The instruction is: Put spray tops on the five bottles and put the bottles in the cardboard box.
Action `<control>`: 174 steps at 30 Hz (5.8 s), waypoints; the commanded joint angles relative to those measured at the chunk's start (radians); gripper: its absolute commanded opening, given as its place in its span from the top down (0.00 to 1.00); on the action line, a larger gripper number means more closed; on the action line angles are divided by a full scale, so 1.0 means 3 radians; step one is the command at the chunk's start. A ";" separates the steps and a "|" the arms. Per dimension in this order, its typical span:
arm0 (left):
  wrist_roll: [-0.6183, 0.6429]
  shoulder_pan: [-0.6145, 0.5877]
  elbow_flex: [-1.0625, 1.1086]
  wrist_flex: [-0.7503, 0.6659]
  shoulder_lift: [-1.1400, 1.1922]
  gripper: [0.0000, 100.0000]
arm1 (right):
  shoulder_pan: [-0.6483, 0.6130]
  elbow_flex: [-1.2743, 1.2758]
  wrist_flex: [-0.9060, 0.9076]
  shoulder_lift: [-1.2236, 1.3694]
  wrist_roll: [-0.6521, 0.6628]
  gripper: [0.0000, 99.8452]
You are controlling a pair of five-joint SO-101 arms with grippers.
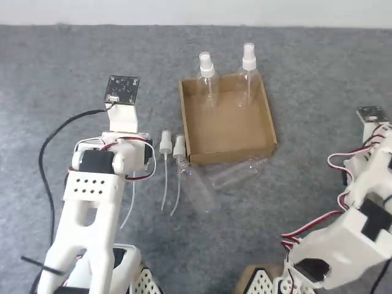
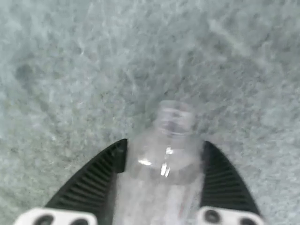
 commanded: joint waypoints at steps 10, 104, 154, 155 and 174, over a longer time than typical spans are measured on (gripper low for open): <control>0.0051 0.0000 -0.0130 -0.0066 -0.0174 0.97 | -0.0182 -0.0900 0.0749 -0.0473 -0.0184 0.99; 0.0506 0.1095 0.0008 -0.0205 -0.1299 0.97 | -0.4539 0.3575 -0.2882 -0.4831 -0.2388 0.99; 0.0113 0.0430 -0.0601 -0.0179 -0.1320 0.83 | -0.4560 0.3621 -0.2877 -0.4831 -0.2388 0.99; 0.0123 0.0312 -0.0713 -0.0061 -0.1350 0.83 | -0.4554 0.3621 -0.2872 -0.4831 -0.2388 0.99; 0.0031 0.0547 0.1194 0.0036 -0.3263 0.70 | -0.3920 0.1724 -0.2268 -0.3685 -0.2399 0.99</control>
